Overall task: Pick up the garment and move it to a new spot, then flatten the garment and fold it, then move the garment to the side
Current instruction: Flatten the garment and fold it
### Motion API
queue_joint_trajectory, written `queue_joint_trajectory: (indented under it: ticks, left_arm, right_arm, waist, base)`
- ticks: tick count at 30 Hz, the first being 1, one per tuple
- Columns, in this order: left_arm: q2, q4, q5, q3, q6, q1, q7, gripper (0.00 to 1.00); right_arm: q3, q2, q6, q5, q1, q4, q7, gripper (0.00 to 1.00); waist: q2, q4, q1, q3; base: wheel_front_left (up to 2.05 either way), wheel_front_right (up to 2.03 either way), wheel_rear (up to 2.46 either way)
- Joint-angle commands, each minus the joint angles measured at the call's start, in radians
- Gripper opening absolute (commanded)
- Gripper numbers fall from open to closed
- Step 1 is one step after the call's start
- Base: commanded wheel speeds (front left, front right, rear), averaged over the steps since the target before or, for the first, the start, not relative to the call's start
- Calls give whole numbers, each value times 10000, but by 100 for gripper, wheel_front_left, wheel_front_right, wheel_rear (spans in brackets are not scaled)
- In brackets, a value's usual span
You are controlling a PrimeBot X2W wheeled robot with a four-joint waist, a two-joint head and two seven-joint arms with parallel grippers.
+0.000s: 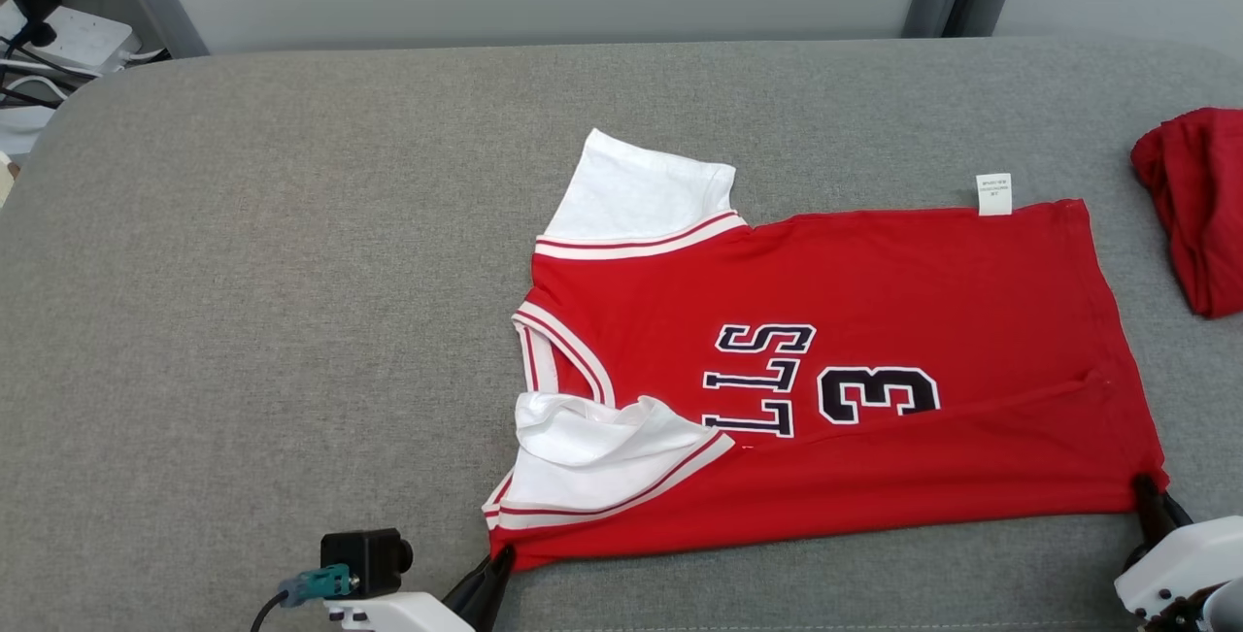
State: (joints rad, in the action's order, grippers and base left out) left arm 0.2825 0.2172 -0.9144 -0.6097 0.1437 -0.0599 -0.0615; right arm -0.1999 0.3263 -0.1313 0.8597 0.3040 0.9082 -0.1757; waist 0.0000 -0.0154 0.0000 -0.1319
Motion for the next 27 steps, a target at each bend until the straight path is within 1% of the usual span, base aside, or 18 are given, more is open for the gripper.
queue_joint_trajectory:
  ticks: [1,4,5,6,7,8,11,15,18,21,22,25,27]
  left_arm:
    - [306,-232,147,387,179,-93,102,5]
    - [309,-300,137,388,288,-27,78,39]
    - [307,-311,134,395,320,-9,84,56]
    - [308,-307,131,395,344,11,84,92]
    - [295,-298,106,419,363,34,107,100]
    - [284,-286,81,442,378,59,131,100]
    - [266,-257,40,516,444,111,208,100]
    - [368,-289,84,740,685,201,457,100]
    - [522,-417,333,1177,993,169,1196,100]
    - [553,-578,653,1753,1254,32,2367,100]
    - [488,-733,890,2068,1364,-101,2864,100]
    - [253,-1114,1368,2498,1364,-333,3167,100]
    - [9,-1368,1717,2731,1250,-420,3215,100]
  right_arm:
    - [-156,344,6,6,-230,-177,13,0]
    - [-157,312,6,-10,-290,-247,70,0]
    - [-143,298,6,0,-306,-253,110,0]
    - [-136,290,6,2,-322,-265,150,0]
    - [-124,300,6,-9,-339,-278,164,42]
    - [-83,334,6,-44,-344,-287,98,100]
    - [3,386,6,-141,-345,-287,-46,100]
    - [215,530,6,-471,-305,-379,-413,100]
    - [465,627,6,-1006,-196,-767,-743,100]
    - [769,500,6,-1580,-168,-1420,-843,100]
    - [938,346,6,-2035,-215,-2064,-852,100]
    - [997,18,6,-2693,-407,-3013,-856,100]
    - [1082,-269,6,-3017,-525,-3679,-857,100]
  waist:
    - [0,-11,0,24]
    - [0,-52,0,82]
    - [0,-67,0,102]
    - [0,-83,0,124]
    - [0,-101,0,148]
    - [0,-120,0,175]
    - [0,-157,0,238]
    - [0,-205,0,380]
    - [0,-232,0,505]
    - [0,-252,0,675]
    - [0,-258,0,797]
    - [0,-250,0,952]
    - [0,-263,0,1046]
  base:
    - [0,0,0]
    - [0,0,0]
    - [0,0,0]
    - [0,0,0]
    - [0,0,0]
    - [0,0,0]
    - [0,0,0]
    - [0,0,0]
    - [0,0,0]
    - [0,0,0]
    - [0,0,0]
    - [0,0,0]
    - [0,0,0]
